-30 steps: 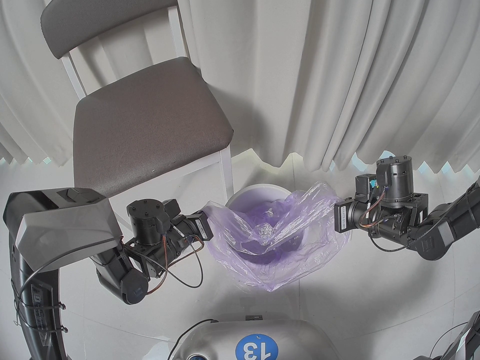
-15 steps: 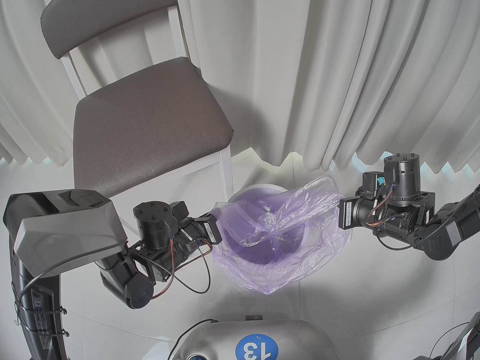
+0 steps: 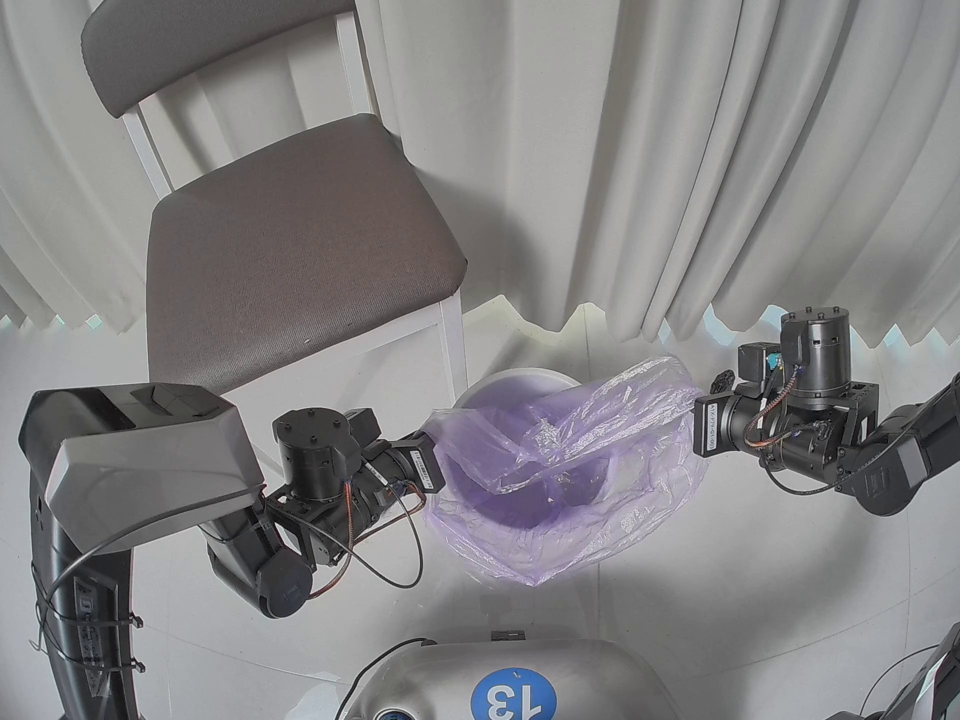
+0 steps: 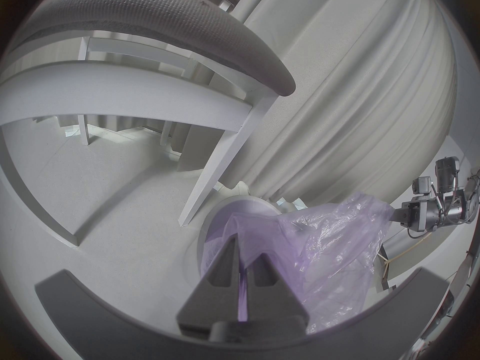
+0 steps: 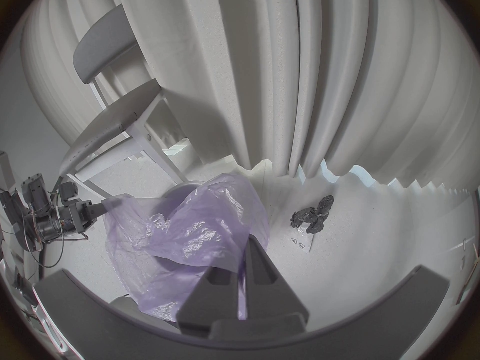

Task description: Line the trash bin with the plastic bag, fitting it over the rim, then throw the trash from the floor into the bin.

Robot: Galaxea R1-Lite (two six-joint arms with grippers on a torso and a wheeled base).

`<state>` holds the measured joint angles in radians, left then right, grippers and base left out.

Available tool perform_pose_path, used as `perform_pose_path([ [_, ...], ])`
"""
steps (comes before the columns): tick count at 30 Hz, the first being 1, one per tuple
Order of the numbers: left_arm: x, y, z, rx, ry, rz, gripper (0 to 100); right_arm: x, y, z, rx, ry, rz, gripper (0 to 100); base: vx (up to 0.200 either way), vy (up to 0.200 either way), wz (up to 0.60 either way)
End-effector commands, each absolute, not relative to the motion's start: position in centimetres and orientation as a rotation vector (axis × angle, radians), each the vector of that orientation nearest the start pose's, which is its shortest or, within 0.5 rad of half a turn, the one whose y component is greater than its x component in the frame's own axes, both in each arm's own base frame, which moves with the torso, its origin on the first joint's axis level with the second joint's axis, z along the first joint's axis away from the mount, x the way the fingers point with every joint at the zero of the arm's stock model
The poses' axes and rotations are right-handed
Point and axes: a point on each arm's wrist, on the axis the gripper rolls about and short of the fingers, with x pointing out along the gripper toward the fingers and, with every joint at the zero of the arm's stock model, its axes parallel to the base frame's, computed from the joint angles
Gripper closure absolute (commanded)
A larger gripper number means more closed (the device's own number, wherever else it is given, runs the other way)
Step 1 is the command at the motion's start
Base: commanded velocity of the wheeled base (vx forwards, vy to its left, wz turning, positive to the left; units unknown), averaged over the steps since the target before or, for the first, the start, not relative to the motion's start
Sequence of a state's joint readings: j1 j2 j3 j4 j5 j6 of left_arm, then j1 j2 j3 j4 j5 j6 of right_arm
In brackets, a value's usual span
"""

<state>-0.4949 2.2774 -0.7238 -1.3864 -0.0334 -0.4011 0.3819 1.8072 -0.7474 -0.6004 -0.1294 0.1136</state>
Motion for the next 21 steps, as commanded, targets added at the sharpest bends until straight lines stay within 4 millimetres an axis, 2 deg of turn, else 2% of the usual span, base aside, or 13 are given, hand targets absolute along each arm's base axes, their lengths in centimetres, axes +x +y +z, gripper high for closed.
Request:
perform_pose_path([
  [1,32.8,-18.0,3.3,-0.348,0.286,-0.486,100,30.2,9.9,11.8,-0.032,0.497,0.199,100,0.0,0.0,0.0],
  [5,32.9,-17.7,2.5,-0.328,0.307,-0.477,100,30.7,9.8,10.0,-0.049,0.551,0.192,100,0.0,0.0,0.0],
  [10,33.5,-16.8,1.5,-0.273,0.314,-0.46,100,30.2,10.3,9.3,-0.086,0.581,0.217,100,0.0,0.0,0.0],
  [18,34.7,-15.5,-0.3,-0.233,0.329,-0.436,100,26.7,12.1,8.0,-0.19,0.643,0.295,100,0.0,0.0,0.0],
  [21,34.6,-15.2,0.0,-0.225,0.327,-0.455,100,25.8,12.1,7.7,-0.224,0.655,0.299,100,0.0,0.0,0.0],
])
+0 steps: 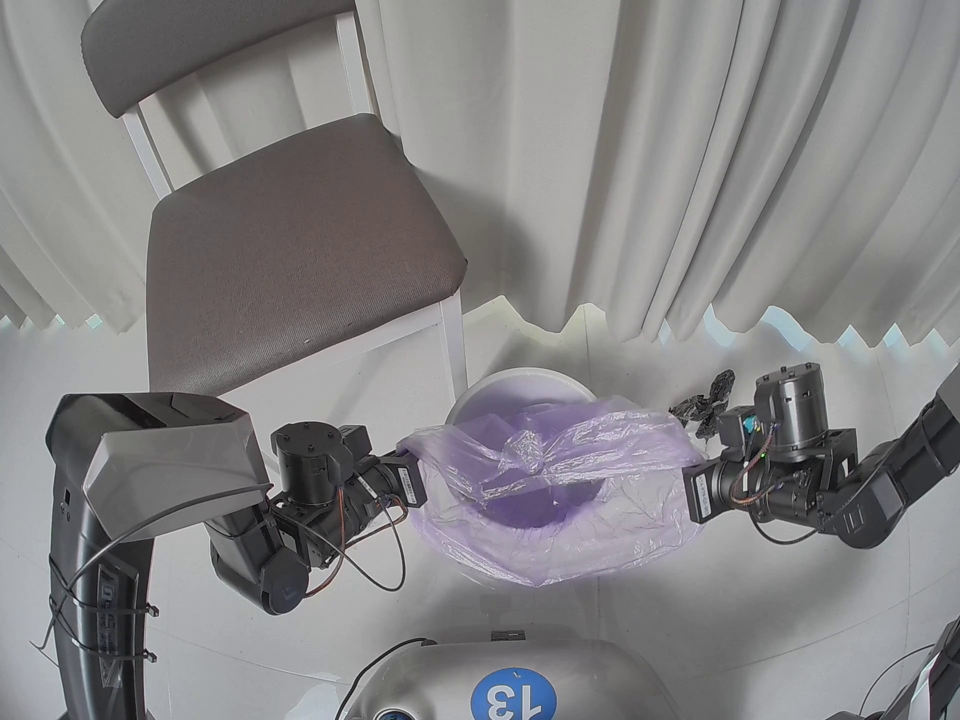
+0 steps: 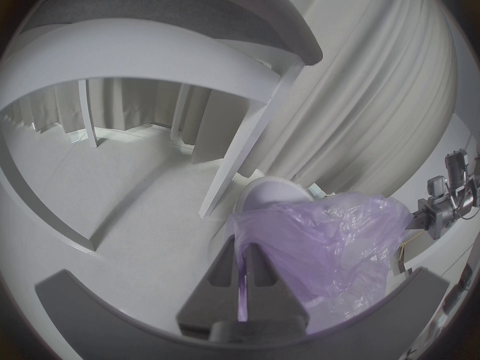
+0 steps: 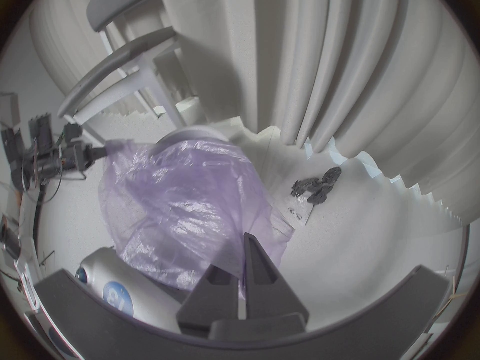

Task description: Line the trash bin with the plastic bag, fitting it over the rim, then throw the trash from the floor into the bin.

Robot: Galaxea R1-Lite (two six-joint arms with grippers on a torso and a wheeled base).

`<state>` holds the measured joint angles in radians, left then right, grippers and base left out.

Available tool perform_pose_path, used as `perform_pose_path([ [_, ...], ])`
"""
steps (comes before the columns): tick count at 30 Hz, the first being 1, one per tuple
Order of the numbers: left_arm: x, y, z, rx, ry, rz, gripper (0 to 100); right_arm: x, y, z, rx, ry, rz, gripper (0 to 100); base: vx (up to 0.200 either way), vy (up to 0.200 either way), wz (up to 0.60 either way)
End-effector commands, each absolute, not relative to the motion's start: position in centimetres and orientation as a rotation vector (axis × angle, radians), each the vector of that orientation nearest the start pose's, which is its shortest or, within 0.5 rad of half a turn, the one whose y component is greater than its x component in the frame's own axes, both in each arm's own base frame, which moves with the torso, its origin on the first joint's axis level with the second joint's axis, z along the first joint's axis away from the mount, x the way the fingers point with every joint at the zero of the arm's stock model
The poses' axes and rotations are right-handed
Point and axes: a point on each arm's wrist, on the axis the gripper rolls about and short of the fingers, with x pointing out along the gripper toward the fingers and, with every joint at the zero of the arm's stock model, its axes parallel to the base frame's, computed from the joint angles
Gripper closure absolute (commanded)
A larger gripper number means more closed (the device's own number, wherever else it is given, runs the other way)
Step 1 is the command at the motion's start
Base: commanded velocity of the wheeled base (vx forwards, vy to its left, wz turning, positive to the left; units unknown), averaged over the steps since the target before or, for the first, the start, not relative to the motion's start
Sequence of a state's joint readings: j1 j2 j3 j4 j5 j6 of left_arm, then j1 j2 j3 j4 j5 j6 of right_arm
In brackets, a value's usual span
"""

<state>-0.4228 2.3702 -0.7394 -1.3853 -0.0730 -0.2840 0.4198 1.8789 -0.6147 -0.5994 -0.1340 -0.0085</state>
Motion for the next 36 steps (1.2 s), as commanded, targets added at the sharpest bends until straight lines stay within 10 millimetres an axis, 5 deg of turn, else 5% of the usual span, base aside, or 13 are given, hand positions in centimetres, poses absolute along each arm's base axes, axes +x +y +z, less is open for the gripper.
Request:
perform_pose_path([
  [1,34.6,-15.3,0.1,-0.225,0.325,-0.457,100,25.9,12.1,7.8,-0.225,0.649,0.298,100,0.0,0.0,0.0],
  [17,30.8,-13.4,3.6,-0.212,0.486,-0.62,100,25.2,10.4,8.9,-0.329,0.779,0.298,100,0.0,0.0,0.0],
  [24,31.9,-14.1,1.8,-0.206,0.506,-0.606,100,26.5,10.9,7.9,-0.321,0.799,0.285,100,0.0,0.0,0.0],
  [30,34.1,-15.3,-0.8,-0.21,0.419,-0.525,100,29.6,12.0,6.1,-0.207,0.718,0.237,100,0.0,0.0,0.0],
  [36,34.4,-16.1,-0.9,-0.25,0.374,-0.53,100,30.7,11.1,5.4,-0.169,0.679,0.199,100,0.0,0.0,0.0],
])
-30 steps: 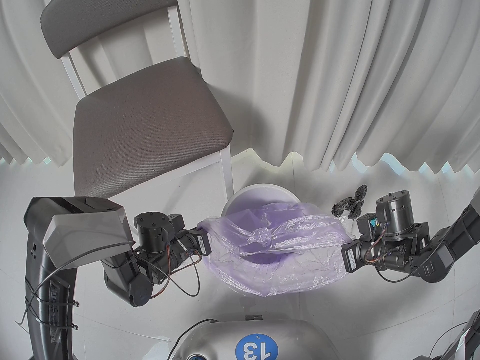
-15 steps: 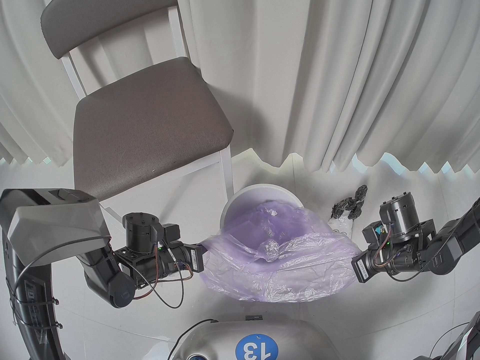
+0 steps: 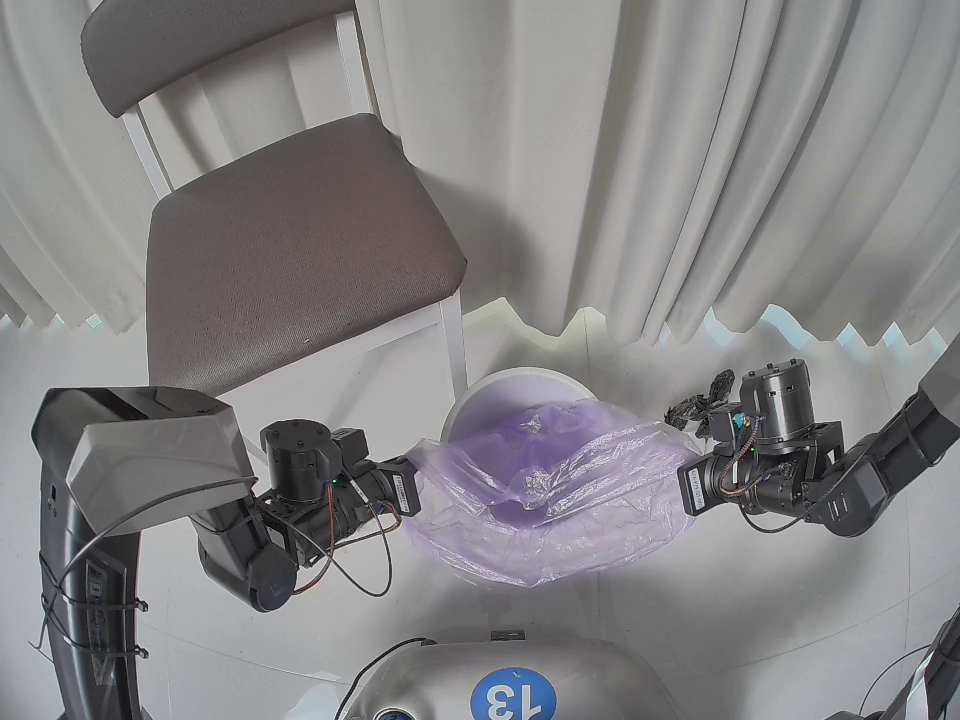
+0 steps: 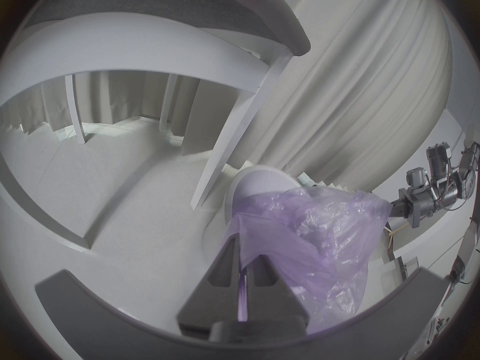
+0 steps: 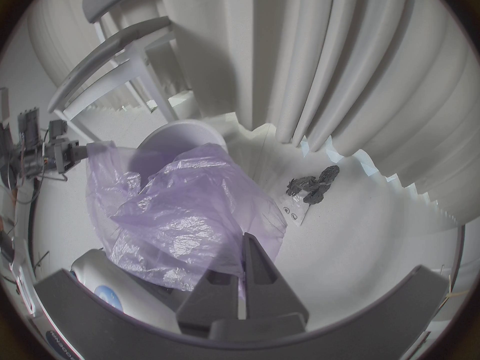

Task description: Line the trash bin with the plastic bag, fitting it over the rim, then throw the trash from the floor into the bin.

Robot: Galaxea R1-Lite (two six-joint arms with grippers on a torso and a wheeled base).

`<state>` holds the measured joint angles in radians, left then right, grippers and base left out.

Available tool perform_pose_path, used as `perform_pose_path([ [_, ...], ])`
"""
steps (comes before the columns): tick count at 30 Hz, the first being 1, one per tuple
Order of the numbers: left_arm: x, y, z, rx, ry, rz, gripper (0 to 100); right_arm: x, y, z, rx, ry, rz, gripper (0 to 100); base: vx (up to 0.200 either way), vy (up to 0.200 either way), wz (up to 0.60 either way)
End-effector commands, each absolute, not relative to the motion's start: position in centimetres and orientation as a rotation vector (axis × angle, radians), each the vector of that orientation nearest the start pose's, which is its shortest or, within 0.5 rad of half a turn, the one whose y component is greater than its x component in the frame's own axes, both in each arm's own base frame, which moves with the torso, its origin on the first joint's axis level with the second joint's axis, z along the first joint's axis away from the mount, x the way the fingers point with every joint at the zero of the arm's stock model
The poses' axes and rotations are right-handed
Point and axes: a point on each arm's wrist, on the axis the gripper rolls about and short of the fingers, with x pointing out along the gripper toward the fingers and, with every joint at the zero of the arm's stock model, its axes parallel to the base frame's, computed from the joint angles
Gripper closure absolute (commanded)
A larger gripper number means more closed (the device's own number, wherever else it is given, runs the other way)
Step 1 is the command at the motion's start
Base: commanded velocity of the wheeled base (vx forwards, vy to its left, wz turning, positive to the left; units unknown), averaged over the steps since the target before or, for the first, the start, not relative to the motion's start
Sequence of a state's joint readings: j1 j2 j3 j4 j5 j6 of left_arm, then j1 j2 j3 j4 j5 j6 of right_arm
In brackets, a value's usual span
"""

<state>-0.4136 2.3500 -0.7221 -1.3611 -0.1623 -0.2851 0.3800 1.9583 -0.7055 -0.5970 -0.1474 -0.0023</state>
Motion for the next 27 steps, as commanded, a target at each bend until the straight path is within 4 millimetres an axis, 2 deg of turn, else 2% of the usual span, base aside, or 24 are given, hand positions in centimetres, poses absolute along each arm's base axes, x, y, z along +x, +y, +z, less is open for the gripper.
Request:
perform_pose_path([
  [1,34.3,-16.1,-0.9,-0.253,0.376,-0.529,100,30.7,11.0,5.4,-0.163,0.675,0.196,100,0.0,0.0,0.0],
  [5,34.2,-16.6,-0.8,-0.243,0.369,-0.527,100,29.9,10.8,5.3,-0.129,0.669,0.188,100,0.0,0.0,0.0],
  [8,34.1,-17.1,-0.8,-0.238,0.366,-0.537,100,29.1,10.8,6.1,-0.11,0.605,0.196,100,0.0,0.0,0.0],
  [12,34.1,-16.8,-0.6,-0.236,0.351,-0.529,100,28.2,10.4,6.4,-0.103,0.549,0.189,100,0.0,0.0,0.0],
  [19,33.8,-17.1,-0.7,-0.228,0.358,-0.536,100,28.0,9.9,7.1,-0.127,0.52,0.169,100,0.0,0.0,0.0],
  [27,33.5,-17.5,-1.3,-0.205,0.365,-0.525,100,27.7,10.2,6.8,-0.117,0.513,0.182,100,0.0,0.0,0.0],
])
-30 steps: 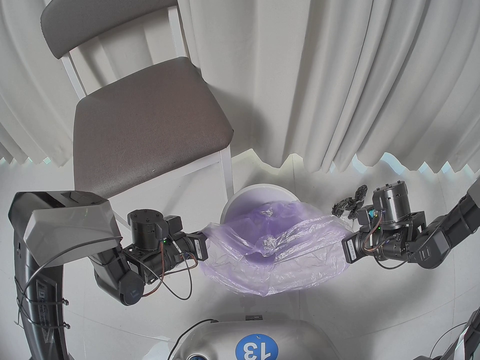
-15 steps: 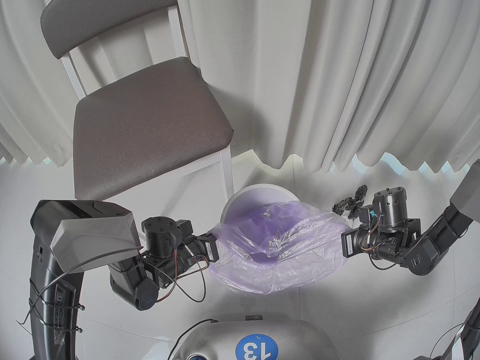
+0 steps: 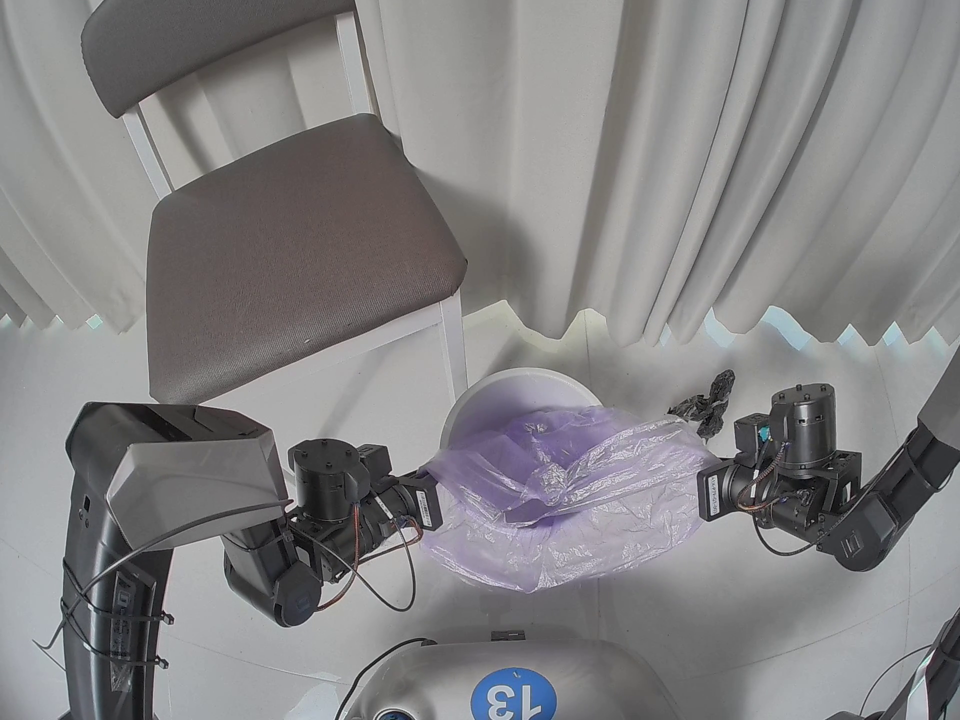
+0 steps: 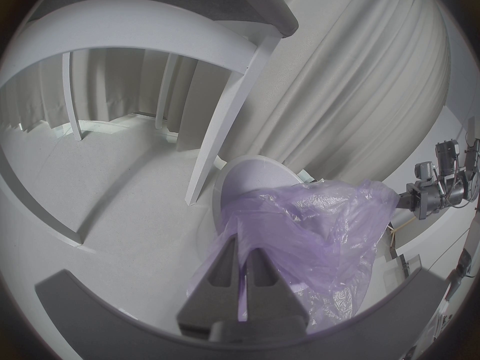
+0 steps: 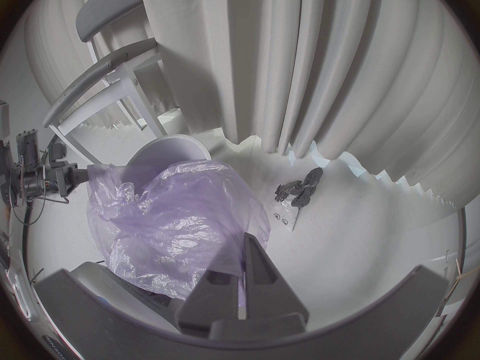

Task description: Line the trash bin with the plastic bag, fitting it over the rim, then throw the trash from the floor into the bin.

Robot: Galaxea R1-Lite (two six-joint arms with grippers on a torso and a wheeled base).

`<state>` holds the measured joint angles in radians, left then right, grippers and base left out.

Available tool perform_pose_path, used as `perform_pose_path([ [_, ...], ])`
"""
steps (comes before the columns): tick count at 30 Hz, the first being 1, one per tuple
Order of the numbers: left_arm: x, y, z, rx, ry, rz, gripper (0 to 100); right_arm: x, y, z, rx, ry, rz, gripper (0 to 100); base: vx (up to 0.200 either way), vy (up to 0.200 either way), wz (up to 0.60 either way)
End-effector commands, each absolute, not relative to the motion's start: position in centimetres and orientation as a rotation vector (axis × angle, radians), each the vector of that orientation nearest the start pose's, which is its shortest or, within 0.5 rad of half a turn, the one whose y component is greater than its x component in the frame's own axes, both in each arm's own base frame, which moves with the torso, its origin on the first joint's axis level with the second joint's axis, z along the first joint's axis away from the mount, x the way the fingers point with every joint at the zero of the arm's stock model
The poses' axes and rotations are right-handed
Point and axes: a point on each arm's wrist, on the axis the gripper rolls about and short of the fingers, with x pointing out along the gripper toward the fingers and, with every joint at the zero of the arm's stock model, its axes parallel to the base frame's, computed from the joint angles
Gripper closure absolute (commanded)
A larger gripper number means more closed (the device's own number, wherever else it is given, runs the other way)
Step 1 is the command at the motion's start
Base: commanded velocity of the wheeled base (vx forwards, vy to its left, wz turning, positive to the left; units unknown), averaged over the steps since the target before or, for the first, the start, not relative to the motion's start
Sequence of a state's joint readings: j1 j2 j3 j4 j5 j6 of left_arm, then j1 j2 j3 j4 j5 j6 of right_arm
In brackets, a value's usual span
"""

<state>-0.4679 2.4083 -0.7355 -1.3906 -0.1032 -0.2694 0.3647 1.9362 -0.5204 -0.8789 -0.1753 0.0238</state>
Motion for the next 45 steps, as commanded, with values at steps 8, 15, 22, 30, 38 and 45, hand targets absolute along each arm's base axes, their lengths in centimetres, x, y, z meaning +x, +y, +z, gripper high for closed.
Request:
perform_pose_path([
  [8,33.2,-18.0,-1.6,-0.196,0.352,-0.534,100,27.2,10.0,7.2,-0.111,0.453,0.194,100,0.0,0.0,0.0],
  [15,33.1,-18.0,-1.6,-0.196,0.354,-0.535,100,26.6,9.1,8.2,-0.124,0.43,0.173,100,0.0,0.0,0.0],
  [22,33.0,-18.2,-1.6,-0.193,0.359,-0.542,100,26.5,8.7,8.6,-0.124,0.42,0.162,100,0.0,0.0,0.0],
  [30,32.6,-18.6,-1.5,-0.191,0.361,-0.554,100,26.2,8.5,9.1,-0.124,0.417,0.164,100,0.0,0.0,0.0],
  [38,32.6,-18.4,-1.5,-0.19,0.363,-0.551,100,26.2,8.5,9.3,-0.127,0.414,0.165,100,0.0,0.0,0.0],
  [45,32.6,-18.6,-1.5,-0.19,0.36,-0.556,100,26.1,8.5,9.2,-0.149,0.415,0.169,100,0.0,0.0,0.0],
])
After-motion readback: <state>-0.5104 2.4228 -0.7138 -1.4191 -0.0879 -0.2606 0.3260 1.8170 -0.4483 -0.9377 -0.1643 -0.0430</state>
